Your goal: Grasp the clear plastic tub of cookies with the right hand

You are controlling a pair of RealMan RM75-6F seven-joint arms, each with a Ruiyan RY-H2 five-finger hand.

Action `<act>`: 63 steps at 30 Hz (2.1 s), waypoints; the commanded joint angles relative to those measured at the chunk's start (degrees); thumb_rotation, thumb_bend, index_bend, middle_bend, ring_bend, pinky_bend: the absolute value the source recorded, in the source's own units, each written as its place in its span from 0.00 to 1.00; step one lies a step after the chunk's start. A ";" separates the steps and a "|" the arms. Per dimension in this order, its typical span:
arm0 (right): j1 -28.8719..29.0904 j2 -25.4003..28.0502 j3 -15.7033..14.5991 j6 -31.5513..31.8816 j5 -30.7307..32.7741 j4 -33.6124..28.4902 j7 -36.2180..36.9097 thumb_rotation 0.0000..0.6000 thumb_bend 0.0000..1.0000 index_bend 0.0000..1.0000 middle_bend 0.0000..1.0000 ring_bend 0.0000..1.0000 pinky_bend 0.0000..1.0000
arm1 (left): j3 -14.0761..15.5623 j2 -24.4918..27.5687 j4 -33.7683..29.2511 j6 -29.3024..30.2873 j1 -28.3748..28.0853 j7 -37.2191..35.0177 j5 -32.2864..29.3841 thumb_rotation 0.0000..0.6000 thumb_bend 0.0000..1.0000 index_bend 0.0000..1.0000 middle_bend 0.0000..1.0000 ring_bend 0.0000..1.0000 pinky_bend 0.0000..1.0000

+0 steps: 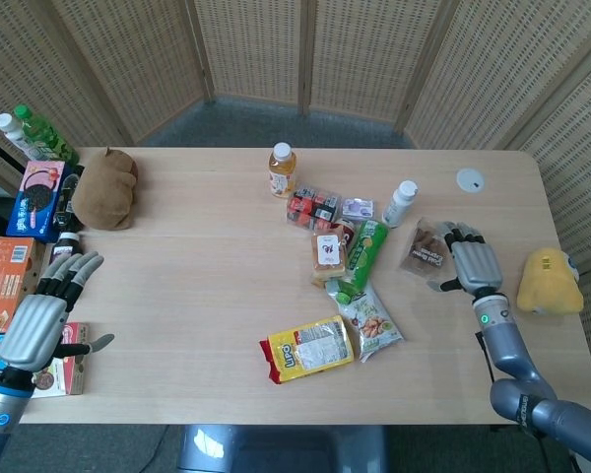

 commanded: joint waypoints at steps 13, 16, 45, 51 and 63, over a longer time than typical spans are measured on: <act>5.80 -4.82 -0.07 -9.00 0.97 12.05 3.19 0.85 0.00 0.00 0.00 0.00 0.00 | -0.08 -0.05 -0.16 0.11 0.04 0.68 -0.57 1.00 0.01 0.00 0.00 0.00 0.00; 6.75 -5.20 -0.05 -10.72 1.27 14.02 3.49 0.84 0.00 0.00 0.00 0.00 0.00 | -0.11 -0.14 -0.30 0.05 -0.04 0.93 -0.58 1.00 0.01 0.00 0.00 0.00 0.00; 9.80 -11.85 0.92 -16.09 1.19 27.60 10.61 1.00 0.00 0.00 0.00 0.17 0.21 | 0.14 0.20 -1.01 0.88 0.55 1.96 -0.32 1.00 0.00 0.00 0.00 0.00 0.00; 9.21 -11.31 1.17 -14.97 1.29 26.82 10.35 1.00 0.00 0.00 0.05 0.24 0.22 | 0.06 0.18 -0.76 0.82 0.52 1.78 -0.54 1.00 0.00 0.00 0.00 0.00 0.00; 7.91 -7.53 2.17 -11.41 2.31 20.22 8.14 1.00 0.00 0.00 0.12 0.33 0.25 | -0.09 0.01 -0.34 0.62 0.27 1.54 -0.44 1.00 0.00 0.00 0.00 0.00 0.00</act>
